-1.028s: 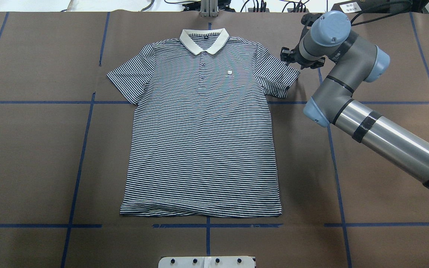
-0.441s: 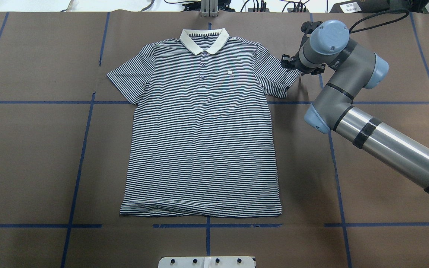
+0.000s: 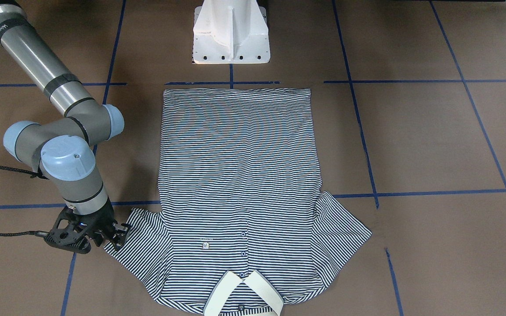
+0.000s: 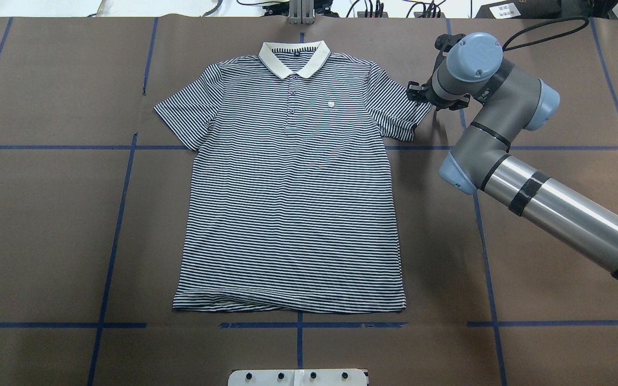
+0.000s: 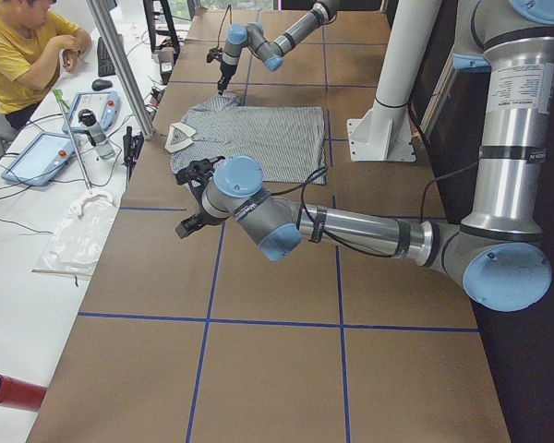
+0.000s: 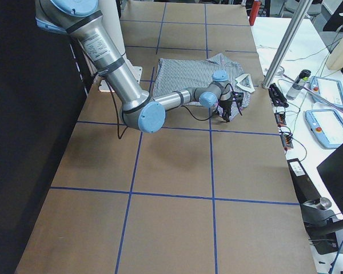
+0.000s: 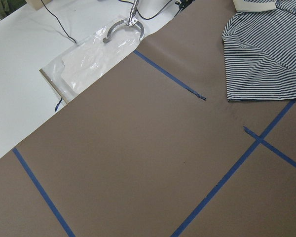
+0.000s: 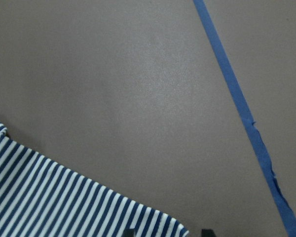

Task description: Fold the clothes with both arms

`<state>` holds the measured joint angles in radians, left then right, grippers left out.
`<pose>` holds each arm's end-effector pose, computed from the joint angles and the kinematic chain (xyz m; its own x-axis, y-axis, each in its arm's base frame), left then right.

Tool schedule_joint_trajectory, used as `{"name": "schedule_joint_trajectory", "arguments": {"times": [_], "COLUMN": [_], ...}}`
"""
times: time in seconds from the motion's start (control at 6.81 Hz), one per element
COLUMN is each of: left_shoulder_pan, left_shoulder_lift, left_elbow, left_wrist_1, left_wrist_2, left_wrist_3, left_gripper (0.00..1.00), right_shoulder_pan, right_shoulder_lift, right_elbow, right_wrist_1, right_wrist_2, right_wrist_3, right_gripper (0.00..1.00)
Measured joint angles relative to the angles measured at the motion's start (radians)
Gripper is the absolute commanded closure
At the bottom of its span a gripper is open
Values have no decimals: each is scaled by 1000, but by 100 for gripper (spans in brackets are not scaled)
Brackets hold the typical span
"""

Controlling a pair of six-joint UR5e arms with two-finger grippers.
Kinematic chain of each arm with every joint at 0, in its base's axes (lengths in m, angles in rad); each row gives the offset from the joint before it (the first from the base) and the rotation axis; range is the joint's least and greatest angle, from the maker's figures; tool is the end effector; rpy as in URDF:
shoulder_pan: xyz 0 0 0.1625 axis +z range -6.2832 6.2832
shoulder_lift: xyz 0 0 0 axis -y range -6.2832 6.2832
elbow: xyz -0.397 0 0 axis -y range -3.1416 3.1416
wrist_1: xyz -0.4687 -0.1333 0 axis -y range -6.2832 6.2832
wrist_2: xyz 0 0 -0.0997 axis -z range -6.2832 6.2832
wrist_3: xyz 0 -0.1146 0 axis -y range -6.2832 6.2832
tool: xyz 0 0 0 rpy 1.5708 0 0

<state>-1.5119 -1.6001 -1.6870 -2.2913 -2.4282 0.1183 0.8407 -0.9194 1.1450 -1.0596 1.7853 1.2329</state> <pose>-0.0114 -0.5988 0.4640 0.6105 0.6856 -0.3966 -0.1110 0.5698 0.8142 -0.4835 -0.7034 0.3893 0.6757 0.2693 0.6862 -0.4331 0.8983 0.0740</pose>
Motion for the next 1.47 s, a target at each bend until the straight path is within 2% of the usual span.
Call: {"name": "schedule_joint_trajectory", "arguments": {"times": [0.44, 0.59, 0.73, 1.18, 1.32, 1.47], "left_shoulder_pan": [0, 0, -1, -1, -1, 0], "left_shoulder_lift": [0, 0, 0, 1, 1, 1], "left_elbow": [1, 1, 1, 2, 3, 3], "left_wrist_1": [-2, -2, -2, -2, -2, -2], "left_wrist_2": [0, 0, 0, 0, 1, 2], "left_wrist_3": [0, 0, 0, 0, 0, -1], "left_gripper": [0, 0, 0, 0, 0, 0], "right_shoulder_pan": [0, 0, 0, 0, -1, -11], "right_shoulder_lift": [-1, -2, -2, 16, 38, 87], "right_elbow": [-8, -10, -11, 6, 39, 76], "right_wrist_1": [3, 4, 4, -13, -67, -172], "right_wrist_2": [-10, -11, -12, -12, -17, -40], "right_wrist_3": [0, -1, -1, 27, 80, 165], "right_gripper": [80, 94, 100, 100, 100, 100]}}
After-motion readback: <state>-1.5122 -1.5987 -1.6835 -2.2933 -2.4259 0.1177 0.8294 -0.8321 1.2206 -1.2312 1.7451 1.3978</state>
